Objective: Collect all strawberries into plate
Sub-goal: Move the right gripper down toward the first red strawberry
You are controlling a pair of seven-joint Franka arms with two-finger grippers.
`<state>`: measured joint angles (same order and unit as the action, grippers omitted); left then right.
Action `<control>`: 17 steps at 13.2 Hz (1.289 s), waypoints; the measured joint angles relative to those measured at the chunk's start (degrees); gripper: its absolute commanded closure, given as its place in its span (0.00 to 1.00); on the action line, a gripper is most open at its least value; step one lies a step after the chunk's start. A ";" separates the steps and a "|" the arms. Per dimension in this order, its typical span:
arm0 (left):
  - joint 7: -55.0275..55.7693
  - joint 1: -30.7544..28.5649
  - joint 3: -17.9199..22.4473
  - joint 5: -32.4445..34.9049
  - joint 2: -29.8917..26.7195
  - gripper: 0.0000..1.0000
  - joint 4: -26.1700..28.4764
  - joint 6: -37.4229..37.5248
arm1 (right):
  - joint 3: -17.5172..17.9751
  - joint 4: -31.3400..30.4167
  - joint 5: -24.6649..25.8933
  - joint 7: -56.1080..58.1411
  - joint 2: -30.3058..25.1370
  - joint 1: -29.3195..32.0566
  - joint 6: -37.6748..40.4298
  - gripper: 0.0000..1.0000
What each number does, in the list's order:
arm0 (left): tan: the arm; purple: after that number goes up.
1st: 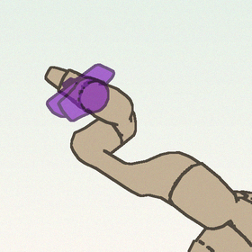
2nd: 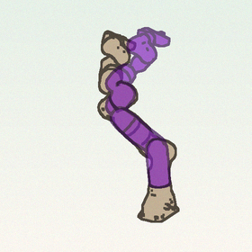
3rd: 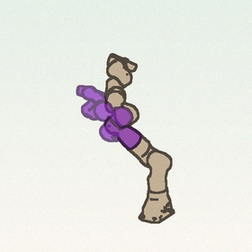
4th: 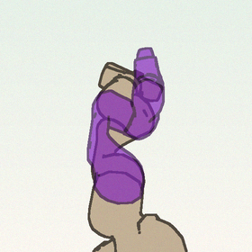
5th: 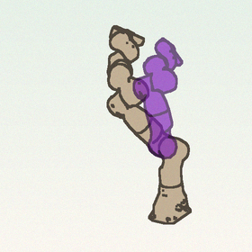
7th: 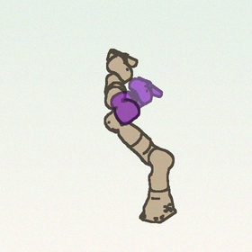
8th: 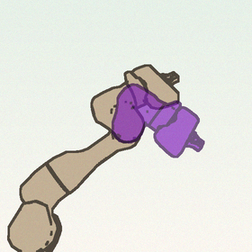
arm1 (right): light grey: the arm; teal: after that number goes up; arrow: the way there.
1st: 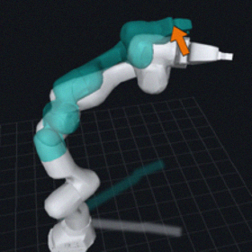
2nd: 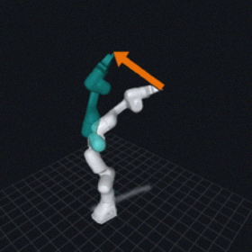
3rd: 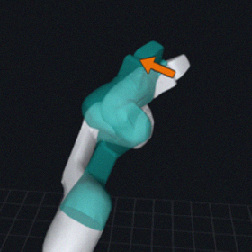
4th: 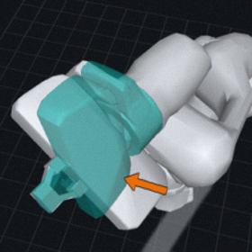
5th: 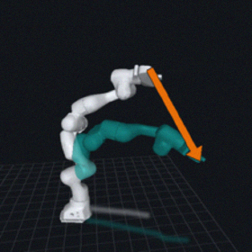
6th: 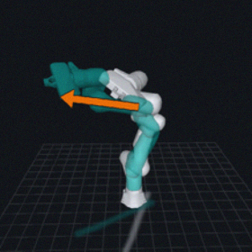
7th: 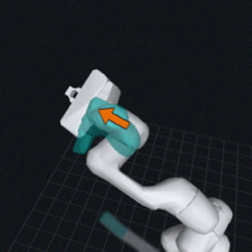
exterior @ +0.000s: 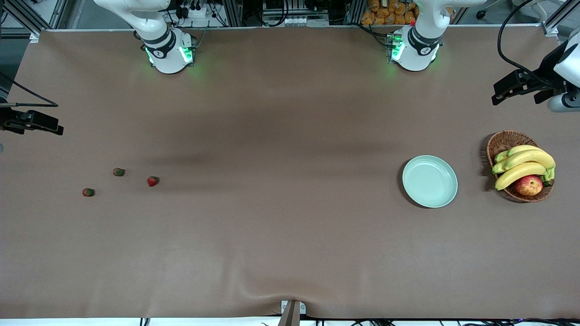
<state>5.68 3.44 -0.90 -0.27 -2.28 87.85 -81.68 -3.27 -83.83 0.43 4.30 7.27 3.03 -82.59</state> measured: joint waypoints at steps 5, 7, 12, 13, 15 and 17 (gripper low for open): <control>0.15 0.05 0.06 0.00 -0.09 0.00 -0.05 0.07 | 0.07 0.00 -0.02 -0.01 0.00 0.00 0.00 0.00; 0.15 -0.04 0.21 0.00 -0.09 0.00 -0.05 0.18 | 0.07 0.00 -0.03 -0.02 0.00 0.00 0.02 0.00; 0.14 -0.10 0.31 0.00 -0.09 0.00 0.00 0.28 | 0.16 0.13 -0.06 -0.02 0.00 -0.74 0.16 0.00; 0.14 -0.12 0.32 0.00 -0.09 0.00 0.02 0.28 | 0.15 0.12 -0.06 -0.06 0.05 -1.04 0.10 0.00; 0.14 -0.37 0.35 0.00 -0.08 0.00 0.08 0.28 | 0.15 -0.06 -0.08 -0.09 1.13 -1.40 -1.20 0.00; 0.14 -0.77 0.47 0.00 -0.08 0.00 0.17 0.28 | 0.15 -0.44 -0.12 -0.10 4.57 -1.59 -6.14 0.00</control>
<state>5.82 2.67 -0.43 -0.27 -2.36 88.02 -81.39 -3.12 -84.27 0.31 4.20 11.84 1.44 -88.73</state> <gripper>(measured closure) 0.000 0.000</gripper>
